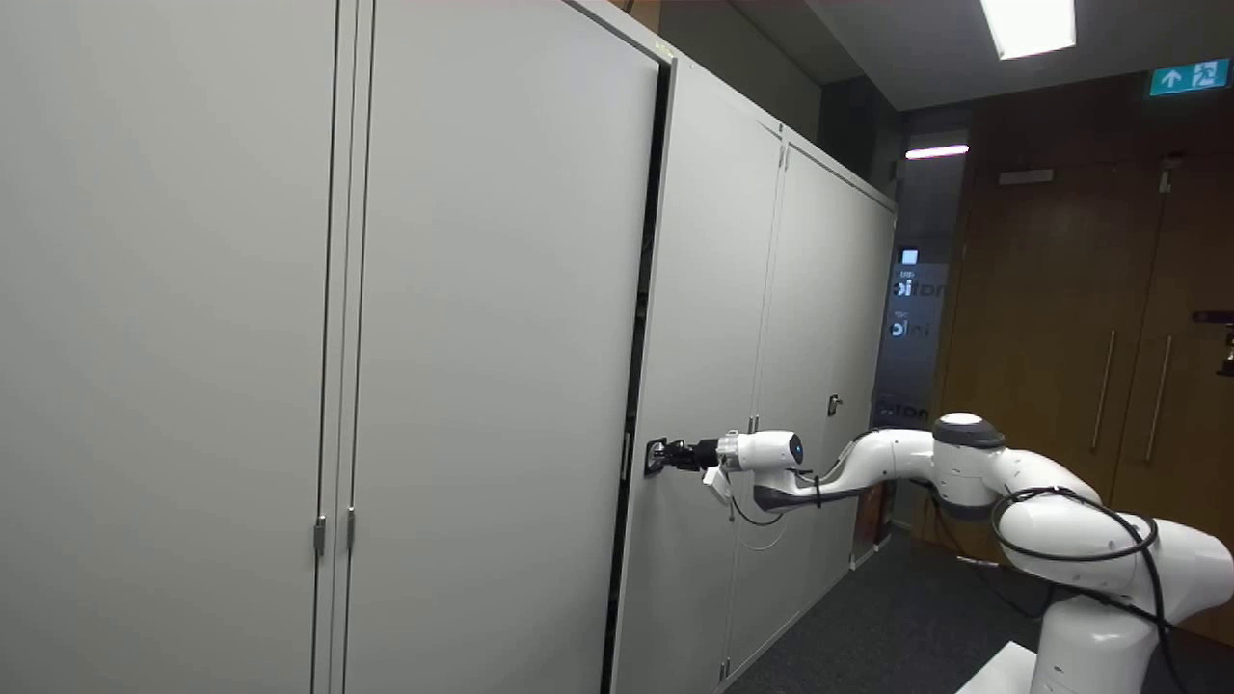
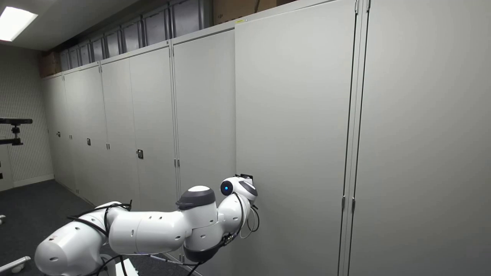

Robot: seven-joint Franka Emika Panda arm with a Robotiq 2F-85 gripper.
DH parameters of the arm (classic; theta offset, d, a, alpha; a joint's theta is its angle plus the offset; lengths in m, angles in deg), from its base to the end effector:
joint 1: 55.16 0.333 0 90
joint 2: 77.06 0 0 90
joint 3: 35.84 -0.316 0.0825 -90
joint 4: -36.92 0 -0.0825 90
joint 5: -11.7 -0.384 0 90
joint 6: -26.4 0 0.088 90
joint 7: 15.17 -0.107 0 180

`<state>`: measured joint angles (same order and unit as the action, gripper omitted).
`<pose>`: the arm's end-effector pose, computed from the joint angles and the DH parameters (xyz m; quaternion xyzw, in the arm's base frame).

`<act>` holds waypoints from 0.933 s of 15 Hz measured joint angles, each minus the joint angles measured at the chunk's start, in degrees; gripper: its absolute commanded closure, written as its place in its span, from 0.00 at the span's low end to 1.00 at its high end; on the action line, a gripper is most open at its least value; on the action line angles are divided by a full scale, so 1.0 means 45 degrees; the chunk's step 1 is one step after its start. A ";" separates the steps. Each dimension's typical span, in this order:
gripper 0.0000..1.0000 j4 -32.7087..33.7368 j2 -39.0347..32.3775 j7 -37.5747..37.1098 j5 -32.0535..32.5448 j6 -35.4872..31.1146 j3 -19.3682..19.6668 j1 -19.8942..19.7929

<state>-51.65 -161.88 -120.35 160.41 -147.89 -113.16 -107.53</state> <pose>0.6708 0.0729 0.2759 -0.7899 0.0684 -0.5014 0.3463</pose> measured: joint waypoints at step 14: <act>0.92 0.0693 -0.0001 -0.0826 0.0001 -0.2282 0.0490 -0.0042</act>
<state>-48.53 -161.88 -124.06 160.41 -158.16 -110.96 -107.72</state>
